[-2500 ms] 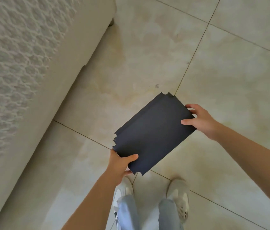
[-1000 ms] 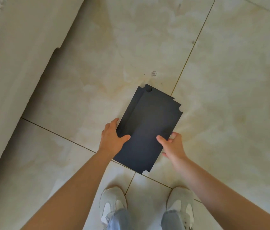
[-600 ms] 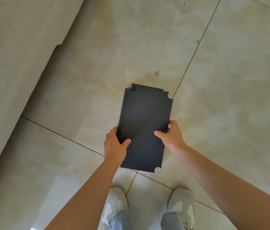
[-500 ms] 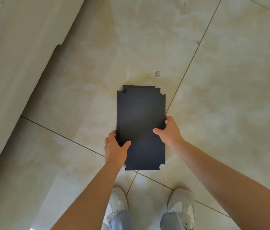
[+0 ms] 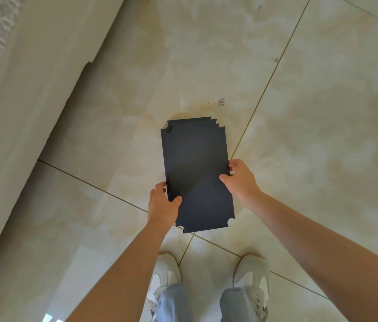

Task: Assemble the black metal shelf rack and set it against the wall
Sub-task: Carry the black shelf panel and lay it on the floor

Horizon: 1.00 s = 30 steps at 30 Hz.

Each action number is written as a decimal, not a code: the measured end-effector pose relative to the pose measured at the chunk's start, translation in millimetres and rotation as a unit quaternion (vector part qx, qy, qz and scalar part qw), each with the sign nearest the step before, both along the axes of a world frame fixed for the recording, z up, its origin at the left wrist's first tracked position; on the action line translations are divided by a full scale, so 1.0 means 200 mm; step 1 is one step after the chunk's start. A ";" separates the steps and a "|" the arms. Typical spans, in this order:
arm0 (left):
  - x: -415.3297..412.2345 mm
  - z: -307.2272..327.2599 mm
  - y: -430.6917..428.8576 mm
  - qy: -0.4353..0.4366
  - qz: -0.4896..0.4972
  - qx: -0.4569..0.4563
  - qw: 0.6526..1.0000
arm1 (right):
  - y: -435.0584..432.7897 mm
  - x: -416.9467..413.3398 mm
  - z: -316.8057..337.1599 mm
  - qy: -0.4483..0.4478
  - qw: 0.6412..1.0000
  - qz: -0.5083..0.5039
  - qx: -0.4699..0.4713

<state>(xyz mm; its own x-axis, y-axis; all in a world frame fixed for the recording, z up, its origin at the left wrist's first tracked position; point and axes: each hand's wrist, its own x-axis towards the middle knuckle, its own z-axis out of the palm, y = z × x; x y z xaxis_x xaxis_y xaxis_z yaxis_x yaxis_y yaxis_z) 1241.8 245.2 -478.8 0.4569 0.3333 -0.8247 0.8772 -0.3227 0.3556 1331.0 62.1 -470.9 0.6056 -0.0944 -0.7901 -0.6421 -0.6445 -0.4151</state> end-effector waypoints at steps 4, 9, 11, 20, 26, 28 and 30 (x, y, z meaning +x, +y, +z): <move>0.04 0.09 0.03 -0.002 -0.041 0.022 0.999 | -0.02 0.00 0.11 0.005 1.000 0.014 -0.023; 0.11 0.36 0.06 -0.032 -0.075 0.047 0.996 | -0.05 0.00 0.38 -0.004 1.000 0.010 -0.015; 0.14 0.52 0.06 -0.049 -0.108 0.064 0.991 | -0.06 0.00 0.54 -0.017 1.000 0.018 -0.014; 0.33 1.50 -0.12 -0.156 -0.207 0.099 0.961 | -0.21 0.01 1.43 -0.065 0.997 0.036 -0.004; 0.42 2.21 -0.29 -0.234 -0.276 0.100 0.927 | -0.36 0.01 2.13 -0.131 0.991 -0.003 0.011; 0.42 2.45 -0.37 -0.249 -0.308 0.096 0.913 | -0.43 -0.01 2.39 -0.160 0.987 0.014 0.002; 0.41 2.68 -0.43 -0.266 -0.355 0.105 0.890 | -0.52 -0.05 2.63 -0.190 0.981 0.045 -0.008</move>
